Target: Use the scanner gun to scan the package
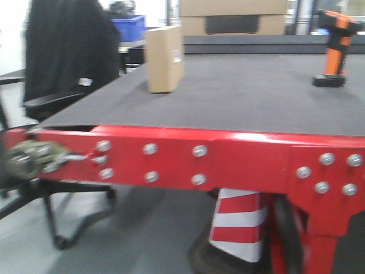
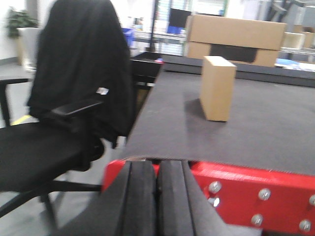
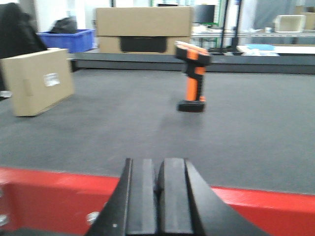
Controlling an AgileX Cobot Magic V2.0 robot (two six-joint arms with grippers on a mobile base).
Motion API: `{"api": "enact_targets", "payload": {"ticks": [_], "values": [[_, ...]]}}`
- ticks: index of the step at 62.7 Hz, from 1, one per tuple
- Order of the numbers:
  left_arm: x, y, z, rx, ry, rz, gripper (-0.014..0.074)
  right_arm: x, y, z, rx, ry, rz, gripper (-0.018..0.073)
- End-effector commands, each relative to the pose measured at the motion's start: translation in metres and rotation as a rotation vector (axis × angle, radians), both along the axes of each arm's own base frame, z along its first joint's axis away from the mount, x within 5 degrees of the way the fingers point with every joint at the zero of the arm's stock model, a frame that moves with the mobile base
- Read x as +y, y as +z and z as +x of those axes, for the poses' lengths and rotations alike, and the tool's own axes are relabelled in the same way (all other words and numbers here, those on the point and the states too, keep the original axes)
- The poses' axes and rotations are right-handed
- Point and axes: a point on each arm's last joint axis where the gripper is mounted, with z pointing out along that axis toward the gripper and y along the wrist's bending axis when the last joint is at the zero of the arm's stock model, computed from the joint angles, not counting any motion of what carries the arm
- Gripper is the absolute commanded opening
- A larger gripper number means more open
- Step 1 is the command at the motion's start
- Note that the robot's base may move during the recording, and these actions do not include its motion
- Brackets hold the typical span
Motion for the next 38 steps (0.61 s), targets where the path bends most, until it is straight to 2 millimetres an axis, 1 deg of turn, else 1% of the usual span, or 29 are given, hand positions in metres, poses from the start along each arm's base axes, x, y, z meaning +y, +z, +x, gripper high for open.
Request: {"api": "enact_targets", "payload": {"ticks": [1, 38], "values": [[0.0, 0.0024, -0.0005, -0.022, 0.0, -0.003, -0.0111, -0.0002, 0.0015, -0.0003, -0.018, -0.003, 0.001, -0.0162], [0.0, 0.0024, -0.0005, -0.022, 0.0, -0.003, -0.0111, -0.0002, 0.0015, -0.0003, -0.018, -0.003, 0.001, -0.0162]]}}
